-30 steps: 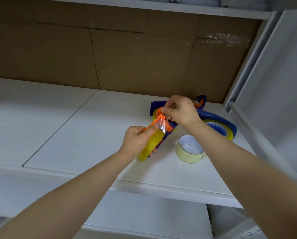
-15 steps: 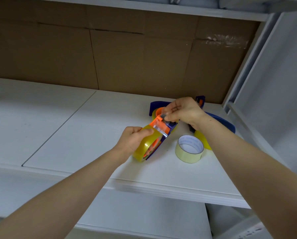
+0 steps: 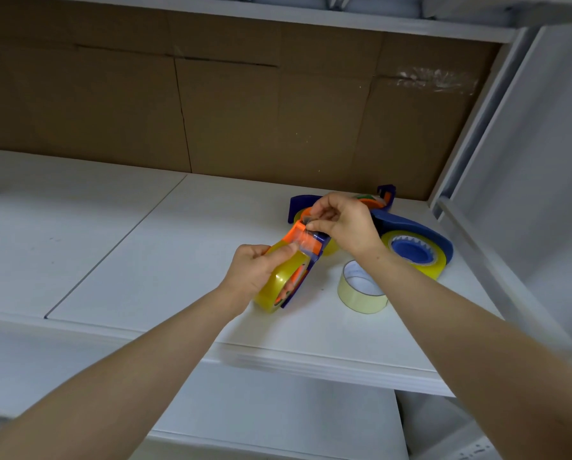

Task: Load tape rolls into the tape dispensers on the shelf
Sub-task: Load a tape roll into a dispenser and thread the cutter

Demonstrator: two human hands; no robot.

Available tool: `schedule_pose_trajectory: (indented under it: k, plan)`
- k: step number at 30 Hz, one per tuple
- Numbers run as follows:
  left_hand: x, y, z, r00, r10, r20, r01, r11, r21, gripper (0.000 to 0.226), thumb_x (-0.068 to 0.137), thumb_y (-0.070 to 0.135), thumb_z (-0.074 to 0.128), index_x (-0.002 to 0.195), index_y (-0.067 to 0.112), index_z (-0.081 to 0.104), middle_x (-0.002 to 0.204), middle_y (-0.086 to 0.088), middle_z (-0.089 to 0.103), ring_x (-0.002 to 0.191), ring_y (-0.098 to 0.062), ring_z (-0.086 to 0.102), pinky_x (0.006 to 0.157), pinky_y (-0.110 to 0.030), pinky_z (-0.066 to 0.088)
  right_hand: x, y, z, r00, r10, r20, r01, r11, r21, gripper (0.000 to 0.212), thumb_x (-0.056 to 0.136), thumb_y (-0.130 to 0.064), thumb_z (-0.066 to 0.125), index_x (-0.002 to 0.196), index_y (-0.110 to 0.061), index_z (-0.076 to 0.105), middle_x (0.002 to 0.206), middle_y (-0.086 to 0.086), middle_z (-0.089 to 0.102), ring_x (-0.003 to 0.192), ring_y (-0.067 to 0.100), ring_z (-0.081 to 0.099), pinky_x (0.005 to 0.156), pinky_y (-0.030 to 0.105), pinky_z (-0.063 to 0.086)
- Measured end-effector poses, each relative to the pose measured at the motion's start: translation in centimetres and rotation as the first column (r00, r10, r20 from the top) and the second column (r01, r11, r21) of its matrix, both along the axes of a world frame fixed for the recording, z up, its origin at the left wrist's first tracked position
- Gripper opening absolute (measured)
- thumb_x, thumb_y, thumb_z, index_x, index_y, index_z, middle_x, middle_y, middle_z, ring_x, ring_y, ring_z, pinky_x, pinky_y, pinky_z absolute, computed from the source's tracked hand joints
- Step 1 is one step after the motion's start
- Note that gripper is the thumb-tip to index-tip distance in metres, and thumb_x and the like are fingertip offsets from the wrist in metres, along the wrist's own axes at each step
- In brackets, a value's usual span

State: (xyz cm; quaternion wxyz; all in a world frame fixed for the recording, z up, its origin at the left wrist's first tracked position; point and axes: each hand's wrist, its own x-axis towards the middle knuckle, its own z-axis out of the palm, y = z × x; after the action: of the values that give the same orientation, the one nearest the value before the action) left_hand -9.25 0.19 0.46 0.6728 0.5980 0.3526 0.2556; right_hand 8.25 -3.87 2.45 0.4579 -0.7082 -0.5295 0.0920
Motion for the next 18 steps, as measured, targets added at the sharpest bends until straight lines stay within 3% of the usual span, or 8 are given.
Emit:
schedule_pose_trajectory:
  k: [3, 8, 11, 15, 18]
  plan:
    - [-0.05, 0.02, 0.11, 1.000, 0.004, 0.001, -0.004, 1.000, -0.001, 0.031, 0.082, 0.031, 0.068, 0.074, 0.001, 0.063, 0.048, -0.010, 0.063, 0.035, -0.018, 0.055, 0.041, -0.024, 0.048, -0.35, 0.01, -0.33, 0.995, -0.005, 0.095, 0.002, 0.999, 0.039, 0.016, 0.076, -0.004, 0.074, 0.089, -0.005, 0.065, 0.092, 0.012, 0.070, 0.079, 0.015, 0.062, 0.075, 0.023, 0.053]
    - [-0.05, 0.20, 0.20, 0.999, 0.011, -0.031, -0.011, 1.000, -0.008, 0.032, 0.082, 0.034, 0.067, 0.076, 0.003, 0.063, 0.046, -0.007, 0.063, 0.035, -0.016, 0.056, 0.042, -0.023, 0.049, -0.55, 0.19, -0.67, 0.971, 0.013, 0.238, -0.030, 0.997, 0.067, 0.013, 0.078, -0.007, 0.072, 0.088, -0.003, 0.065, 0.092, 0.012, 0.068, 0.084, 0.023, 0.064, 0.076, 0.037, 0.055]
    - [-0.07, 0.47, 0.26, 0.999, 0.002, -0.050, -0.002, 1.000, -0.008, 0.034, 0.082, 0.034, 0.067, 0.076, 0.001, 0.063, 0.046, -0.008, 0.063, 0.034, -0.017, 0.055, 0.042, -0.023, 0.049, -0.52, 0.49, -0.82, 0.958, 0.023, 0.287, -0.044, 0.997, 0.065, 0.014, 0.078, -0.008, 0.072, 0.088, -0.001, 0.064, 0.092, 0.013, 0.067, 0.084, 0.024, 0.063, 0.076, 0.037, 0.054]
    - [0.04, 0.80, 0.25, 0.996, 0.005, -0.094, -0.004, 1.000, 0.010, 0.041, 0.081, 0.039, 0.068, 0.087, -0.002, 0.065, 0.048, -0.007, 0.064, 0.036, -0.016, 0.057, 0.046, -0.022, 0.049, -0.34, 0.73, -0.69, 0.969, 0.030, 0.244, -0.043, 0.998, 0.050, 0.014, 0.078, -0.009, 0.073, 0.087, -0.003, 0.064, 0.087, 0.006, 0.067, 0.076, 0.012, 0.060, 0.074, 0.029, 0.053]
    - [0.09, 0.83, 0.33, 0.994, 0.015, -0.108, -0.014, 1.000, 0.011, 0.036, 0.082, 0.038, 0.067, 0.081, 0.002, 0.064, 0.045, -0.004, 0.063, 0.034, -0.013, 0.057, 0.043, -0.019, 0.049, -0.11, 0.72, -0.49, 0.985, 0.043, 0.166, -0.046, 0.999, 0.015, 0.016, 0.077, -0.008, 0.073, 0.087, -0.004, 0.062, 0.084, 0.002, 0.066, 0.075, 0.009, 0.060, 0.075, 0.027, 0.053]
